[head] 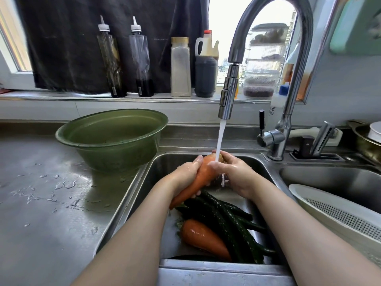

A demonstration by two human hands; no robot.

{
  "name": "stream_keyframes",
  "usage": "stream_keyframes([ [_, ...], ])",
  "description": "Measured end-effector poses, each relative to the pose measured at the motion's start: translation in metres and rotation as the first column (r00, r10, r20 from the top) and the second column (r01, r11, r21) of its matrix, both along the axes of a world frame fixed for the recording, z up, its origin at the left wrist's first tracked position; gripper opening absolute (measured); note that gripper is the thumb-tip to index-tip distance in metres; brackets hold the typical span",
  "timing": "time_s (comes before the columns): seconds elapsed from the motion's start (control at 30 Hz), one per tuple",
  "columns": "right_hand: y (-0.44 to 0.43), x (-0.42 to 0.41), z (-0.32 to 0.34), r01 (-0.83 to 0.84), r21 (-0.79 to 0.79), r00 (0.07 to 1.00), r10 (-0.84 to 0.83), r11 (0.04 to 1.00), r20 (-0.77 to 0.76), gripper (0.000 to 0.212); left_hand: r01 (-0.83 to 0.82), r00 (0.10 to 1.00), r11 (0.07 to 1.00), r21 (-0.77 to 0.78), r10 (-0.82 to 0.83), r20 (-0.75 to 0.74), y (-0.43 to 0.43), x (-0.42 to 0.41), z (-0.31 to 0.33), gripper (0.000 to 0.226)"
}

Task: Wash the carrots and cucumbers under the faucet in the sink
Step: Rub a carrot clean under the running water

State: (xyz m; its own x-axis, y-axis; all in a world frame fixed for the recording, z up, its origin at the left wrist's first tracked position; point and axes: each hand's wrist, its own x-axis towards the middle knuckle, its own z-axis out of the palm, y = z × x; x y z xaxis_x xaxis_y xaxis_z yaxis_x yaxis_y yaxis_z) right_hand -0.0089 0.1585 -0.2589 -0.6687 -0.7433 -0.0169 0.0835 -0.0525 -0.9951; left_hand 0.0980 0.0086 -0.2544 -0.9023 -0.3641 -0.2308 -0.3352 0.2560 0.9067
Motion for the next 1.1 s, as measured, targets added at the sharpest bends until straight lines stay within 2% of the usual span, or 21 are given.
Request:
stream_keyframes([
  [0.07, -0.002, 0.006, 0.001, 0.099, 0.074, 0.982, -0.085, 0.992, -0.167, 0.065, 0.014, 1.000, 0.999, -0.039, -0.013, 0.017, 0.002, -0.001, 0.001, 0.074],
  [0.13, -0.004, 0.012, 0.002, 0.215, 0.116, 0.949, -0.180, 0.970, -0.257, 0.060, 0.027, 1.000, 0.996, -0.084, -0.028, -0.006, 0.004, -0.005, -0.001, 0.046],
  [0.2, -0.006, 0.012, 0.001, 0.276, 0.128, 0.916, -0.221, 0.952, -0.335, 0.055, 0.009, 1.000, 0.995, -0.096, -0.011, -0.016, 0.005, -0.006, 0.001, 0.048],
  [0.3, -0.002, 0.001, 0.004, 0.150, 0.163, 0.929, -0.083, 0.975, -0.360, 0.041, 0.017, 1.000, 0.986, -0.166, -0.018, -0.002, 0.002, -0.002, 0.007, 0.062],
  [0.37, 0.004, -0.007, 0.003, -0.016, 0.188, 0.958, 0.069, 0.982, -0.278, 0.049, 0.004, 1.000, 0.977, -0.212, -0.005, -0.007, -0.004, -0.001, 0.007, 0.065],
  [0.43, 0.008, -0.010, 0.002, -0.071, 0.220, 0.947, 0.135, 0.973, -0.292, 0.064, -0.007, 0.999, 0.973, -0.232, -0.001, -0.034, -0.006, -0.002, 0.004, 0.061],
  [0.57, 0.005, 0.005, 0.006, 0.162, 0.204, 0.888, -0.052, 0.966, -0.457, 0.054, 0.019, 1.000, 0.967, -0.254, -0.022, -0.008, -0.002, -0.003, 0.006, 0.059],
  [0.67, -0.003, 0.010, 0.002, 0.259, 0.179, 0.876, -0.153, 0.949, -0.457, 0.043, 0.047, 0.998, 0.980, -0.192, -0.041, 0.036, -0.002, 0.000, 0.009, 0.064],
  [0.73, -0.006, 0.009, 0.005, 0.363, 0.184, 0.855, -0.247, 0.914, -0.456, 0.034, 0.106, 0.994, 0.991, -0.079, -0.104, 0.026, -0.001, 0.002, 0.010, 0.055],
  [0.77, -0.006, 0.009, 0.007, 0.414, 0.179, 0.833, -0.292, 0.892, -0.470, 0.032, 0.159, 0.987, 0.985, -0.072, -0.159, 0.008, 0.000, 0.003, 0.011, 0.048],
  [0.83, -0.003, 0.005, 0.012, 0.477, 0.192, 0.791, -0.324, 0.858, -0.519, 0.032, 0.250, 0.967, 0.934, -0.257, -0.256, 0.010, 0.005, 0.003, 0.014, 0.055],
  [0.87, -0.002, 0.002, 0.011, 0.480, 0.205, 0.786, -0.315, 0.853, -0.532, 0.033, 0.236, 0.968, 0.902, -0.363, -0.251, 0.005, 0.009, 0.001, 0.013, 0.063],
  [0.93, -0.002, -0.003, 0.010, 0.467, 0.224, 0.803, -0.304, 0.855, -0.512, 0.032, 0.142, 0.977, 0.878, -0.458, -0.200, -0.080, 0.015, -0.002, 0.013, 0.071],
  [1.03, -0.001, -0.008, 0.004, 0.314, 0.206, 0.923, -0.248, 0.927, -0.294, 0.022, 0.036, 0.963, 0.833, -0.553, -0.177, -0.203, 0.011, -0.004, 0.010, 0.062],
  [1.1, 0.003, -0.005, 0.001, 0.158, 0.193, 0.975, -0.123, 0.968, -0.183, 0.045, 0.019, 0.956, 0.784, -0.621, -0.196, -0.219, 0.005, -0.002, 0.011, 0.060],
])
